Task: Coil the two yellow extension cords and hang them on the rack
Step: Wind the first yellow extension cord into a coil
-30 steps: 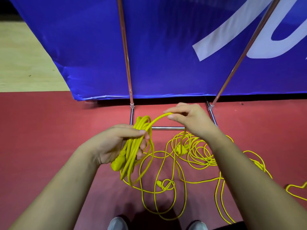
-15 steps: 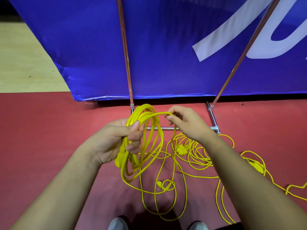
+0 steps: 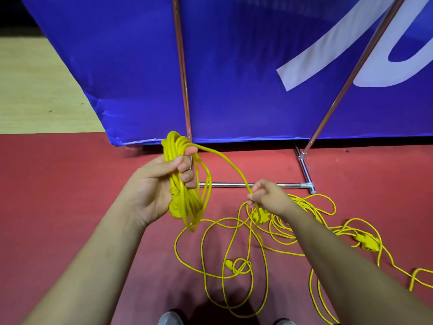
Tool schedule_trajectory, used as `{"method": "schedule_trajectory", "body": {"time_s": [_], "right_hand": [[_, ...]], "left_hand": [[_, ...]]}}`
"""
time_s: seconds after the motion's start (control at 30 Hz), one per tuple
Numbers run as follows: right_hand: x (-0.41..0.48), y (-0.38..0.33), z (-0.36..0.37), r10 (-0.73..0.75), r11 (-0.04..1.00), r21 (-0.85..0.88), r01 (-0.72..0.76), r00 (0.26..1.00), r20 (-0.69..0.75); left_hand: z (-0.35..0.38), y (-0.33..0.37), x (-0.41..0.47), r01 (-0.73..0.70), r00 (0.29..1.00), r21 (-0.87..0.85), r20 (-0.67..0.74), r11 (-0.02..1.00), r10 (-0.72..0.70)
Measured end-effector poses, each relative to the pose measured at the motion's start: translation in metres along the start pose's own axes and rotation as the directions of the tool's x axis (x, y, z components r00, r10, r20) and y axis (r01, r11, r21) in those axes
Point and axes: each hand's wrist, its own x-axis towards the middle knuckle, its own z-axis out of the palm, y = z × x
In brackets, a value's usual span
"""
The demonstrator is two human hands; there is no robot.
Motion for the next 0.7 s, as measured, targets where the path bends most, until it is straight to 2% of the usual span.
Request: {"method": "schedule_trajectory", "body": {"time_s": [0.07, 0.13, 0.2, 0.27, 0.37, 0.43, 0.47, 0.53, 0.63, 0.7], "right_hand": [[-0.005, -0.012, 0.004, 0.025, 0.993, 0.113, -0.028, 0.999, 0.021], [-0.011, -0.028, 0.008, 0.009, 0.996, 0.093, -0.013, 0.999, 0.04], [-0.019, -0.051, 0.009, -0.03, 0.999, -0.033, 0.032, 0.996, 0.079], [-0.032, -0.078, 0.006, -0.07, 0.975, -0.195, 0.105, 0.982, 0.177], [-0.056, -0.115, 0.001, -0.073, 0.949, -0.249, 0.195, 0.901, 0.428], [-0.07, -0.131, -0.002, -0.115, 0.954, -0.176, 0.243, 0.837, 0.535], [-0.074, -0.136, -0.003, -0.167, 0.956, -0.114, 0.269, 0.822, 0.544], [-0.075, -0.14, -0.004, -0.285, 0.952, 0.041, 0.303, 0.831, 0.478], [-0.068, -0.133, -0.008, -0.39, 0.916, 0.253, 0.313, 0.844, 0.367], [-0.06, -0.122, -0.016, -0.393, 0.916, 0.231, 0.327, 0.844, 0.364]], "left_hand": [[0.0, 0.0, 0.0, -0.018, 0.998, 0.101, -0.064, 0.995, 0.025], [0.002, -0.001, 0.0, -0.003, 0.99, 0.214, -0.136, 0.977, 0.033], [0.005, -0.001, 0.001, 0.032, 0.984, 0.317, -0.179, 0.948, 0.027], [0.009, -0.003, 0.0, 0.051, 0.979, 0.384, -0.203, 0.922, 0.03], [0.008, -0.011, 0.0, 0.079, 0.978, 0.498, -0.206, 0.864, 0.03], [0.008, -0.017, -0.002, 0.115, 0.98, 0.581, -0.197, 0.806, 0.002], [0.009, -0.02, -0.003, 0.137, 0.982, 0.607, -0.188, 0.782, -0.026], [0.012, -0.023, -0.006, 0.173, 0.984, 0.615, -0.146, 0.769, -0.104], [0.014, -0.017, -0.007, 0.189, 0.982, 0.492, -0.074, 0.85, -0.176], [0.016, -0.014, -0.007, 0.173, 0.985, 0.359, -0.035, 0.917, -0.172]]}}
